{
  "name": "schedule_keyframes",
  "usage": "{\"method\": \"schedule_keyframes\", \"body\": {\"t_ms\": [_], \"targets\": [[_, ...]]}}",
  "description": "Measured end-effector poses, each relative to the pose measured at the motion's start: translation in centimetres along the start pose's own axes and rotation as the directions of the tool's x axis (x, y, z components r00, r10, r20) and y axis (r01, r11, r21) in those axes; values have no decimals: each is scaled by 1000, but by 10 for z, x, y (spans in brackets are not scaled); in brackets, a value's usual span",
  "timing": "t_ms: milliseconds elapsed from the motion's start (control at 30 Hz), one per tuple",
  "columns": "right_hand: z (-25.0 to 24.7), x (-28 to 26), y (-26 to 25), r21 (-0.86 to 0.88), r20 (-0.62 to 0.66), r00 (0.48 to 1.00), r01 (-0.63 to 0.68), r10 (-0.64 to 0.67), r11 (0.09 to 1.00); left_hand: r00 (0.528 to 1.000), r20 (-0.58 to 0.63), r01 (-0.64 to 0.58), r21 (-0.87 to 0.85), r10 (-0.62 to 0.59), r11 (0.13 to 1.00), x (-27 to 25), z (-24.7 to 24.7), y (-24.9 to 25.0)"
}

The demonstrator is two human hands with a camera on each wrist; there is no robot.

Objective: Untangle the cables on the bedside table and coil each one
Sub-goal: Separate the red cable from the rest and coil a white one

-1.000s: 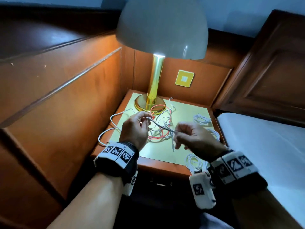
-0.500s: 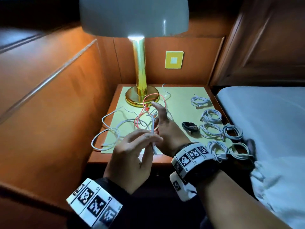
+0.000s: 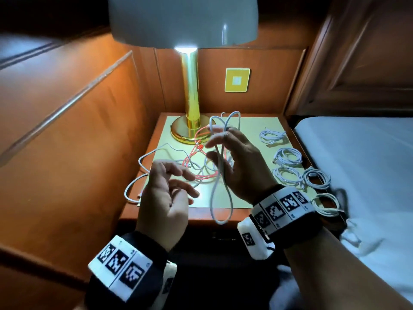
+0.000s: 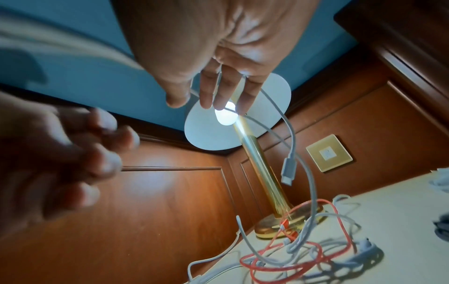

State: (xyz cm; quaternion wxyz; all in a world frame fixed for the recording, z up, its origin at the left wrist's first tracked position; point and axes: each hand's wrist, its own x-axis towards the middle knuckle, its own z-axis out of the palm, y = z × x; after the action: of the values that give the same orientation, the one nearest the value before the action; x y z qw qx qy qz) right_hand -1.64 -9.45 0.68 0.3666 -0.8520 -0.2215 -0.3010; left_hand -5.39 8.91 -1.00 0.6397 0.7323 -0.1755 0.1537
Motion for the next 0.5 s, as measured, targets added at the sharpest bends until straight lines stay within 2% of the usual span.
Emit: {"method": "schedule_keyframes", "body": {"t_ms": [100, 233, 333, 500], "targets": [[-6, -6, -8, -26, 42, 995, 93, -91, 995, 993, -74, 95, 72, -90, 993, 8, -10, -14], [-9, -14, -21, -66, 70, 978, 202, -197, 977, 989, -69, 139, 177, -128, 974, 8, -19, -21], [-8, -21, -35, -49, 90, 959, 273, -268, 961, 993, -19, 117, 244, -116, 963, 5, -18, -13], [-5, -33, -66, 60, 98, 927, 357, -362, 932, 965, 146, 184, 218, -218, 959, 11, -21, -18]]}}
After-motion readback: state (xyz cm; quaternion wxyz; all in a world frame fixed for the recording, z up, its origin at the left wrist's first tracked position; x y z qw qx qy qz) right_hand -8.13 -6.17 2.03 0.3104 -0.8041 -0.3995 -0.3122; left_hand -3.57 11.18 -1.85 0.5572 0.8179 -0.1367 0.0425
